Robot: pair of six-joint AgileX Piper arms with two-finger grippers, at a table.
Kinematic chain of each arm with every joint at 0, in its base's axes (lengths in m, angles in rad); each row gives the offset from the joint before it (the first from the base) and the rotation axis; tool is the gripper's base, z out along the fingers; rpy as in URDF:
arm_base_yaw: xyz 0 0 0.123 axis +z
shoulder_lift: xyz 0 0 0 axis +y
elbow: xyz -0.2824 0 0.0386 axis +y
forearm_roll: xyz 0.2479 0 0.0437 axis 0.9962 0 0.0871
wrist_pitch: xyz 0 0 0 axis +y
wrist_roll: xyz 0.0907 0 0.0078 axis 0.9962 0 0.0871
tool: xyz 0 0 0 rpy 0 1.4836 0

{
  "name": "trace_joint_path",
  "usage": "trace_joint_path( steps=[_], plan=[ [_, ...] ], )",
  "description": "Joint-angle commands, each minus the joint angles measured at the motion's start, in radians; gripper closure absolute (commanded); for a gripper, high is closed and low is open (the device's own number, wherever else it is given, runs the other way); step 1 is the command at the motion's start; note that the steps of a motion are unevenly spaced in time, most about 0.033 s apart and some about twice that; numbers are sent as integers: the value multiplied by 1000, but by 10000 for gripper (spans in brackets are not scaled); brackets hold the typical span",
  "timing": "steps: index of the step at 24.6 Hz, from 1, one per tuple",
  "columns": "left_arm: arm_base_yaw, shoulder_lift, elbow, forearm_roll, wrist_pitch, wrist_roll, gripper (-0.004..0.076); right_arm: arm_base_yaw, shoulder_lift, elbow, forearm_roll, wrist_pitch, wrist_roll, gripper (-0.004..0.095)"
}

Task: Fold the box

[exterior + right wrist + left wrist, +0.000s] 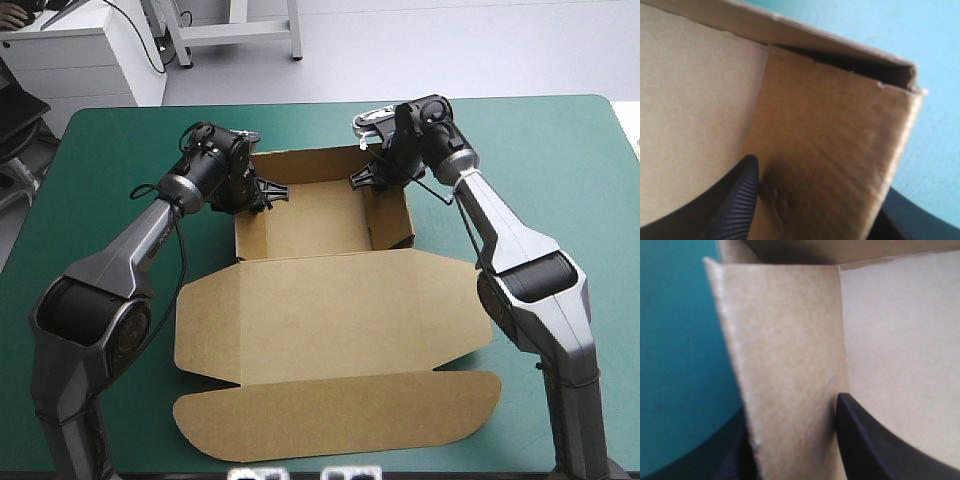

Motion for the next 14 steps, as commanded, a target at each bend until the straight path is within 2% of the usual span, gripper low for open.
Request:
trace_joint_path(
  steps=[1, 8, 12, 14],
  plan=[
    [4, -59, -32, 8, 2, -31, 398, -4, -77, -34, -7, 10, -17, 411],
    [4, -62, -58, 5, 40, -48, 398, -4, -95, -34, -5, 10, -17, 409],
    [4, -64, -200, -13, 160, -48, 398, -4, -126, -34, -1, 10, 9, 409],
    [4, -64, -269, -13, 160, -46, 398, -4, -145, -34, -6, 10, 9, 409]
  ],
)
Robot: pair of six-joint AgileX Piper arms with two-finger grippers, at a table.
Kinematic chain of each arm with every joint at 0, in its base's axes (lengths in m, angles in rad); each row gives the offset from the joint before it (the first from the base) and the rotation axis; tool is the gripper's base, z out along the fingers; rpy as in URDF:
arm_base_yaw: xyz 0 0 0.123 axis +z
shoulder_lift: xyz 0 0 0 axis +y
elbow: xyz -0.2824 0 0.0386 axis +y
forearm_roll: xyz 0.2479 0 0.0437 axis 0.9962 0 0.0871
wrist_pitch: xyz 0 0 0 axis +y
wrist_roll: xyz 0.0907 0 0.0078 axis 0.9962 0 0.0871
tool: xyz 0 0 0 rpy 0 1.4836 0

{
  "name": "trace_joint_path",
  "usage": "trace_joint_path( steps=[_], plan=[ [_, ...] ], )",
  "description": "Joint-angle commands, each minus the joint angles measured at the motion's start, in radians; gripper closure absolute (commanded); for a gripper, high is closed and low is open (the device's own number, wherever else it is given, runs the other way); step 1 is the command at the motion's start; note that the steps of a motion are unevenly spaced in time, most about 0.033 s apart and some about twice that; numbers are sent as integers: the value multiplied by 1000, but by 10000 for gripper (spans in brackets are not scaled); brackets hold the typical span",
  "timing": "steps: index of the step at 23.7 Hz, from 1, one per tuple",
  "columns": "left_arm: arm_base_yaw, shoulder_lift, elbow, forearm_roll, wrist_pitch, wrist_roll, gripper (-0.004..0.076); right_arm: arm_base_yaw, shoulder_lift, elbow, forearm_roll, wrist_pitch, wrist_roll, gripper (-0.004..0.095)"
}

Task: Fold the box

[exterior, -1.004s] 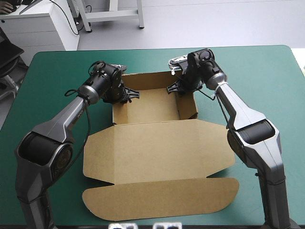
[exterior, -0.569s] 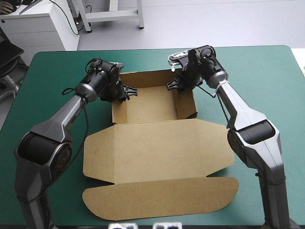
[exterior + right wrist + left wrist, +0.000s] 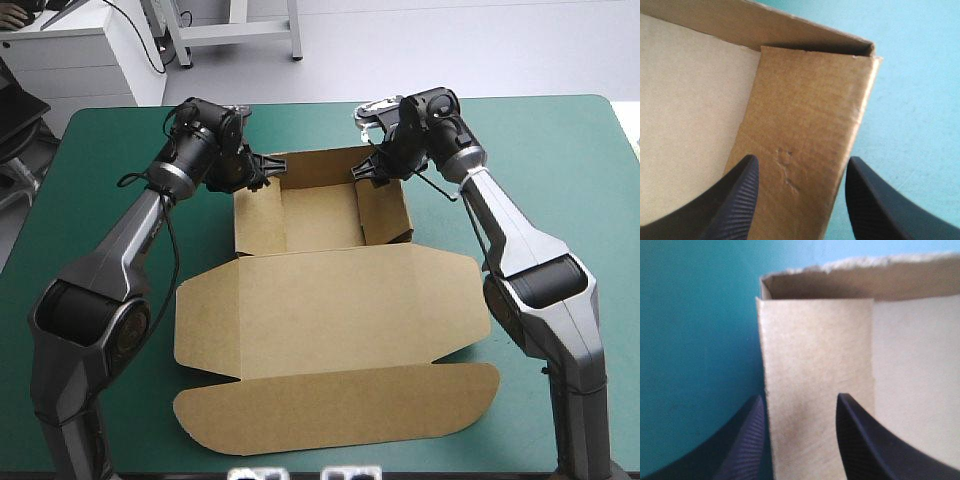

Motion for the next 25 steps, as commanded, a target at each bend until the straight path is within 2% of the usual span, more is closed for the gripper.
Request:
trace_joint_path(
  steps=[1, 5, 7, 8, 10, 12, 17, 20, 23, 25],
  plan=[
    [-1, -64, -94, 3, 54, -11, 398, -4, -97, -34, -14, 8, 0, 409],
    [-1, -94, -124, -9, 54, 28, 402, -4, -150, -34, -18, 8, 12, 410],
    [-1, -132, -125, -35, 54, 132, 486, -4, -195, -34, -14, 8, 12, 457],
    [-1, -162, -125, -35, 54, 188, 566, -4, -219, -34, -14, 8, 12, 524],
    [-1, -227, -125, -23, 54, 235, 731, -4, -262, -34, -14, 8, -5, 759],
    [-1, -306, -125, 13, 54, 251, 732, -4, -299, -34, -14, 8, -32, 924],
    [-1, -466, -103, 62, 54, 281, 732, -4, -344, -34, -13, 8, -25, 926],
    [-1, -574, -33, 101, 54, 287, 732, -4, -340, -22, -68, 8, -25, 923],
    [-1, -689, 99, 158, 51, 283, 732, -4, -328, 1, -61, 8, -55, 861],
    [-1, -753, 198, 165, 36, 280, 732, -4, -313, 11, -39, 8, -108, 771]
  ],
)
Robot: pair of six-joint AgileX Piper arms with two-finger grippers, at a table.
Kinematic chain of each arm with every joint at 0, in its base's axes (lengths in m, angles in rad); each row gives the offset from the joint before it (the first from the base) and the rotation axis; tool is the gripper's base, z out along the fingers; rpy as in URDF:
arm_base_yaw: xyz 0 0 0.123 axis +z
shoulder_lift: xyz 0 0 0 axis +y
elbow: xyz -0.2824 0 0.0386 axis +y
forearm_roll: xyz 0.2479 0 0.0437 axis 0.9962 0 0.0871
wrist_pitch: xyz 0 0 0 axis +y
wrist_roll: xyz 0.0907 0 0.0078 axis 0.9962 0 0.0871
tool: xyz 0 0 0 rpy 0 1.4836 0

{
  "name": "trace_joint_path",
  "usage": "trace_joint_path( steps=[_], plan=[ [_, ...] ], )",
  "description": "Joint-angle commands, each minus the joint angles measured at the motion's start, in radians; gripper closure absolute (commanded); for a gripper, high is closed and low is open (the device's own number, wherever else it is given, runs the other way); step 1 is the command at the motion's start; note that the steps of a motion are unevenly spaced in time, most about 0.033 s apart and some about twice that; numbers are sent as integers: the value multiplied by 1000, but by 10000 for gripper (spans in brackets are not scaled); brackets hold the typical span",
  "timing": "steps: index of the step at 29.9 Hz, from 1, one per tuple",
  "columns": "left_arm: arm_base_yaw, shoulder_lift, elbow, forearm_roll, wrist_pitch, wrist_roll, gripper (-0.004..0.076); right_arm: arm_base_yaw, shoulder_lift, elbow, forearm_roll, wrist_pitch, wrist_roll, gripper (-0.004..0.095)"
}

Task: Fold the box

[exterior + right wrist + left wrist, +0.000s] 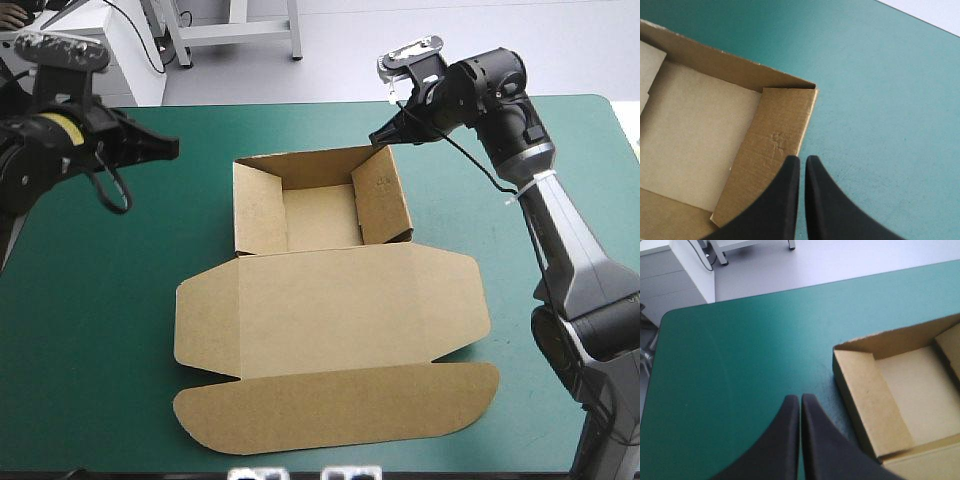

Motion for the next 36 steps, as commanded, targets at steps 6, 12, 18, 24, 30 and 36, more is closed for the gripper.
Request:
trace_joint_path(
  steps=[6, 12, 18, 24, 30, 36],
  plan=[
    [-1, -325, 403, 32, -120, -51, 732, -4, 17, 2, 37, 5, -48, 503],
    [-1, -582, 737, 32, -282, -95, 732, -4, 80, 32, 34, 5, 0, 485],
    [-1, -837, 996, 76, -324, -171, 732, -4, 124, 125, 6, 5, 15, 485],
    [-1, -1031, 1162, 74, -321, -173, 732, -4, 166, 159, 23, 5, 31, 489],
    [-1, -1179, 1268, 69, -321, -173, 732, -4, 193, 159, 12, 5, 84, 691],
    [-1, -1228, 1295, 69, -320, -173, 732, -8, 193, 159, -141, 3, 101, 928]
  ],
)
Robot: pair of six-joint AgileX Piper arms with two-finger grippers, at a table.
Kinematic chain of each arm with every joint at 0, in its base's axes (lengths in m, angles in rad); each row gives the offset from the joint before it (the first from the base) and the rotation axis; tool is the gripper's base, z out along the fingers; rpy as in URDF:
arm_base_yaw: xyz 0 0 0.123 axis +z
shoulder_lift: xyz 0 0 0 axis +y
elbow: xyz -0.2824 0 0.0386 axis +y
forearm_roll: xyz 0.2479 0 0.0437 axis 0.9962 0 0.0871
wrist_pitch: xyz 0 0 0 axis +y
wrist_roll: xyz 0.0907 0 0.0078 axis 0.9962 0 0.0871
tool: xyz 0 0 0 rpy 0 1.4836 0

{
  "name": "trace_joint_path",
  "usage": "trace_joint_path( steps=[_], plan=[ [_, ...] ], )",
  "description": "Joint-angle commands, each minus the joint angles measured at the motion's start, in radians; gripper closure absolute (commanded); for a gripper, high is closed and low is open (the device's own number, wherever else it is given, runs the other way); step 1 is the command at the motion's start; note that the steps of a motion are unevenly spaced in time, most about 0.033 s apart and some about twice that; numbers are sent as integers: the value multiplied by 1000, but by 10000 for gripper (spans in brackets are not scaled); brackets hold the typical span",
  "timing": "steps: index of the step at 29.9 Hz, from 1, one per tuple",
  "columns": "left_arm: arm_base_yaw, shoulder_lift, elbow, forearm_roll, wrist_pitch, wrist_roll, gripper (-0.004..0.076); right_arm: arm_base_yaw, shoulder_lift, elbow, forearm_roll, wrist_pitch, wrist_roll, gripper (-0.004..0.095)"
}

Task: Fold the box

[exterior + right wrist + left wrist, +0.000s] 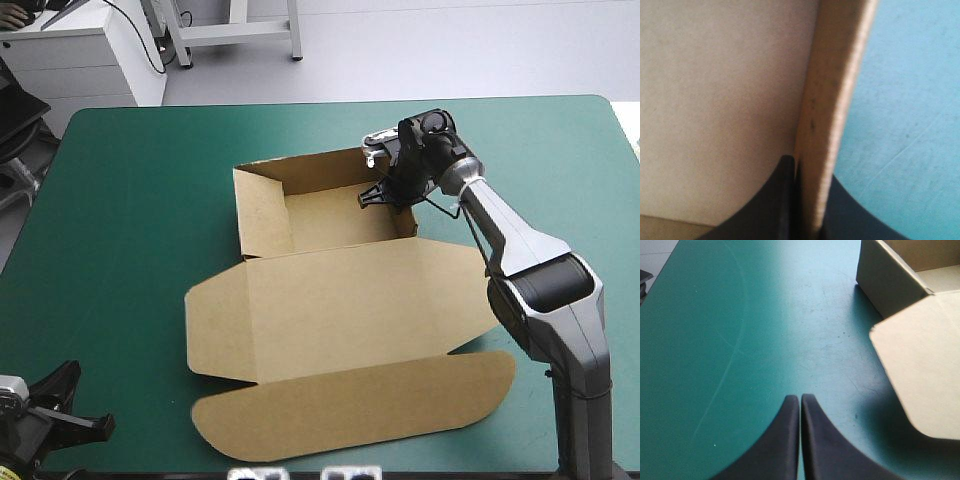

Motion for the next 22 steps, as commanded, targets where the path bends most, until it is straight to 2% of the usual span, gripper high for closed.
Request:
trace_joint_path(
  steps=[1, 3, 6, 17, 19, 22],
  plan=[
    [-1, 10, -19, 13, -77, -7, 732, -17, -60, -21, -165, 15, -2, 928],
    [-1, 10, -19, 13, -82, -7, 732, -46, -60, -21, -224, 15, -2, 928],
    [-1, 10, -19, 13, -72, -7, 732, -130, -60, -22, -241, 15, -6, 928],
    [-1, 10, -19, 11, -70, -7, 732, -584, -60, -38, -237, 15, -122, 928],
    [-1, 10, -19, 7, -70, -7, 732, -657, -60, -38, -208, 15, -128, 928],
    [-1, 10, -19, 5, -70, -7, 732, -736, -60, -38, -103, 15, -185, 928]
  ],
)
